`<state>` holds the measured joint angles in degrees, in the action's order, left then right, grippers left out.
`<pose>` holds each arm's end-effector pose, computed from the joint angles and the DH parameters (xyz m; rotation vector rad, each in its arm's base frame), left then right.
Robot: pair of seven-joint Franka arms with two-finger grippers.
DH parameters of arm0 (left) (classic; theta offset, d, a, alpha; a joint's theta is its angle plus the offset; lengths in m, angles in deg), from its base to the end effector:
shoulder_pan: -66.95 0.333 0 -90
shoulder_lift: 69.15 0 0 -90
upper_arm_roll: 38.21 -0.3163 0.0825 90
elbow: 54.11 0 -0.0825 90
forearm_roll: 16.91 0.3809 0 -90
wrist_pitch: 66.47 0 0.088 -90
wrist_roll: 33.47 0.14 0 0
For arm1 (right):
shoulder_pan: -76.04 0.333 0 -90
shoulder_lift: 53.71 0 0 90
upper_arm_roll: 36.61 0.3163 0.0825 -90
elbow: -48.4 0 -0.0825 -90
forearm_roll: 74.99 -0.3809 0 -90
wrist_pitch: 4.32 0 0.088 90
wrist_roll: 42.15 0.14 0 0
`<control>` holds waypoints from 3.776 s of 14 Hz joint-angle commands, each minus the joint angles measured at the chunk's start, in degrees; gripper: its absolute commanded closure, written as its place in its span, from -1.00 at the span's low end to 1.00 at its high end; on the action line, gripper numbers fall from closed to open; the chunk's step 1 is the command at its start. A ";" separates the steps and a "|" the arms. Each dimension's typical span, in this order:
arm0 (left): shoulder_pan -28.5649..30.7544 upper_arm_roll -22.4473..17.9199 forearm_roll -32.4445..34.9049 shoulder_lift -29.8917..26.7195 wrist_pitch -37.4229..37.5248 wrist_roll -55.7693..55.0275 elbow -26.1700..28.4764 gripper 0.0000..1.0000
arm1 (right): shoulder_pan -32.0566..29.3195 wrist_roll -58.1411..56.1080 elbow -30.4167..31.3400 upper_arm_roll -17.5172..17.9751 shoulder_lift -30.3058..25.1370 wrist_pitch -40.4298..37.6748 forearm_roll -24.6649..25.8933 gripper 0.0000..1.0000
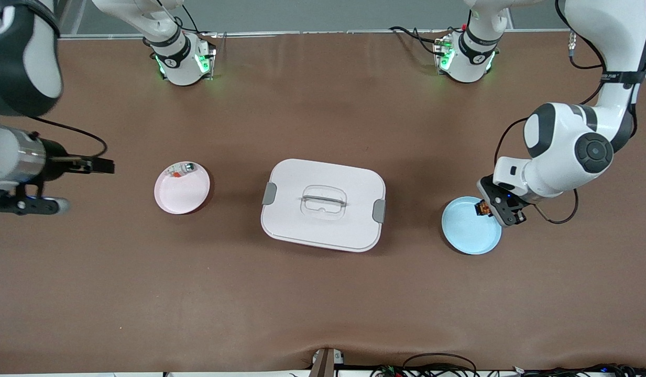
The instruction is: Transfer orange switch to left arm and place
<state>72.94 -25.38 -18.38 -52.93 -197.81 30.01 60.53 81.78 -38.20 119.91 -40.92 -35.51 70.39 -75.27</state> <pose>0.5950 -0.0700 0.2918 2.5375 -1.7386 0.0796 0.6058 0.0229 0.5346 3.0836 -0.0658 -0.4029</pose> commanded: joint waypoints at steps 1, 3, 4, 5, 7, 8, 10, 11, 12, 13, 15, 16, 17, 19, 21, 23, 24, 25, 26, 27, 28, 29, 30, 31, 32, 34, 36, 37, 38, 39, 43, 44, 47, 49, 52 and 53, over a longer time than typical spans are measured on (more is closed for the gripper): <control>1.30 0.36 0.60 0.46 -5.57 6.54 3.29 1.00 | -4.40 -5.26 9.51 1.23 -7.90 6.30 0.54 -1.00; 2.62 0.53 0.60 1.96 -9.79 10.68 4.79 1.00 | -5.03 -5.89 12.77 1.23 -10.71 9.56 0.54 -1.00; 2.63 0.54 0.59 2.66 -10.33 11.39 4.88 1.00 | -5.21 -5.89 14.87 1.15 -12.21 11.67 0.45 -1.00; 2.54 0.54 0.59 3.19 -10.34 11.49 4.88 1.00 | -5.30 -5.89 17.59 1.15 -14.22 14.12 0.54 -1.00; 2.36 0.54 0.68 4.33 -11.82 13.06 5.06 1.00 | -5.30 -5.98 18.06 1.23 -15.39 14.77 0.63 -1.00; 2.54 0.62 0.68 5.29 -13.83 15.51 5.41 1.00 | -5.21 -5.80 16.23 1.32 -15.13 14.15 1.06 -1.00; 2.63 0.62 0.68 7.05 -17.61 19.56 5.67 1.00 | -4.86 -5.54 11.49 1.41 -14.42 10.39 1.68 -1.00; 2.54 0.62 0.68 7.85 -19.28 20.97 5.59 1.00 | -4.86 -5.19 9.64 1.41 -13.72 8.89 1.77 -1.00; 2.63 0.62 0.68 8.55 -20.61 21.50 5.59 1.00 | -4.77 -4.49 9.71 1.41 -13.80 8.53 1.86 -1.00; 2.54 0.62 0.68 9.17 -21.31 21.94 5.50 1.00 | -4.94 -1.18 9.71 1.50 -13.89 8.09 1.42 -1.00; 2.54 0.62 0.68 9.87 -22.37 23.26 5.50 1.00 | -4.60 4.11 9.71 1.67 -14.15 5.90 2.11 -1.00; 2.54 0.62 0.68 9.96 -22.55 24.14 5.41 1.00 | -4.42 4.57 9.71 1.67 -14.16 6.32 2.38 -1.00; 2.45 0.62 0.68 10.40 -22.64 24.67 5.41 1.00 | -4.51 4.66 9.45 1.59 -14.16 6.85 2.56 -1.00; 2.01 0.54 0.68 11.01 -23.60 25.11 5.50 1.00 | -4.33 3.43 7.79 1.76 -13.72 7.03 2.38 -1.00; 2.10 0.54 1.55 11.63 -23.87 25.20 5.58 1.00 | -3.02 3.60 4.27 1.59 -10.83 6.77 4.48 -1.00; 2.19 0.62 2.26 12.33 -24.66 25.11 5.59 0.95 | -2.84 3.17 4.08 1.76 -10.90 6.85 3.62 -1.00; 2.27 0.62 2.26 12.60 -25.01 25.11 5.50 0.85 | -2.14 2.64 4.78 2.02 -10.90 5.63 3.53 -1.00; 2.45 0.62 2.26 12.69 -25.27 25.11 5.58 0.82 | -0.57 2.46 6.35 2.11 -10.90 5.01 3.44 -1.00; 2.45 0.62 2.26 12.77 -25.45 25.11 5.67 0.73 | -0.29 2.29 5.93 2.03 -10.90 4.92 4.05 -1.00; 2.28 0.54 2.26 12.78 -25.63 24.94 5.67 0.56 | -0.55 2.37 5.23 2.03 -10.64 5.18 4.14 -1.00; 2.45 0.54 2.26 12.78 -25.72 24.76 5.67 0.47 | -0.81 2.81 4.70 1.94 -10.64 5.18 3.97 -1.00; 2.45 0.62 2.18 12.86 -25.80 24.41 5.67 0.17 | -0.90 2.47 4.52 1.94 -10.55 5.18 3.10 -1.00; 2.62 0.62 2.26 12.95 -25.80 24.32 5.76 -0.05 | -1.60 2.29 4.52 1.85 -10.38 5.53 -0.57 -1.00; 2.80 0.62 2.18 12.78 -25.72 23.97 6.20 -0.99 | -2.22 1.94 4.69 1.68 -10.38 5.97 -4.52 -1.00; 2.80 0.62 2.18 11.99 -25.72 22.58 6.98 -1.00 | -2.48 1.85 4.87 1.67 -10.38 7.19 -4.73 -1.00; 2.80 0.62 2.18 10.76 -25.28 19.06 7.34 -1.00 | -3.27 -3.12 4.61 1.50 -10.64 7.03 -4.38 -1.00; 2.98 0.71 2.18 9.79 -25.01 16.86 7.26 -1.00 | -4.24 -10.08 4.87 1.59 -10.82 7.03 -3.60 -1.00; 3.07 0.71 2.18 8.66 -24.06 15.46 7.26 -1.00 | -4.42 -10.54 4.70 1.59 -10.82 7.03 -2.81 -1.00; 3.07 0.71 2.18 7.43 -21.78 13.44 7.08 -1.00 | -4.24 -10.29 4.78 1.50 -10.82 7.03 -2.37 -1.00; 3.15 0.80 2.18 5.76 -19.06 10.81 6.99 -1.00 | -4.16 -10.11 4.87 1.50 -10.90 7.12 -1.32 -1.00; 3.15 0.89 1.47 -2.84 -8.08 -2.18 6.47 -1.00 | -3.98 -5.00 5.22 1.67 -10.90 6.07 0.63 -1.00; 3.15 0.89 1.47 -5.57 -5.01 -7.09 6.38 -1.00 | -3.89 -5.01 5.22 1.76 -10.90 5.71 0.10 -1.00; 2.98 0.97 1.39 -10.15 7.29 -19.06 1.91 -1.00 | -4.24 -5.10 5.05 1.67 -10.99 6.32 -0.16 -1.00; 2.72 1.06 1.39 -12.61 15.90 -28.53 -1.61 -1.00 | -4.07 -5.10 4.78 1.76 -10.99 6.50 -0.08 -1.00; 2.80 2.20 1.21 -16.39 22.34 -44.63 -3.90 -1.00 | -3.28 -5.01 5.05 2.11 -10.73 7.03 -0.16 -1.00; 2.80 2.21 1.12 -17.71 23.93 -48.76 -4.95 -1.00 | -3.19 -5.01 5.05 2.03 -10.55 7.12 -0.16 -1.00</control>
<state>75.44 -23.71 -17.21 -68.20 -177.05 -11.40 56.81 78.30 -44.13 125.47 -39.15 -46.36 77.33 -75.49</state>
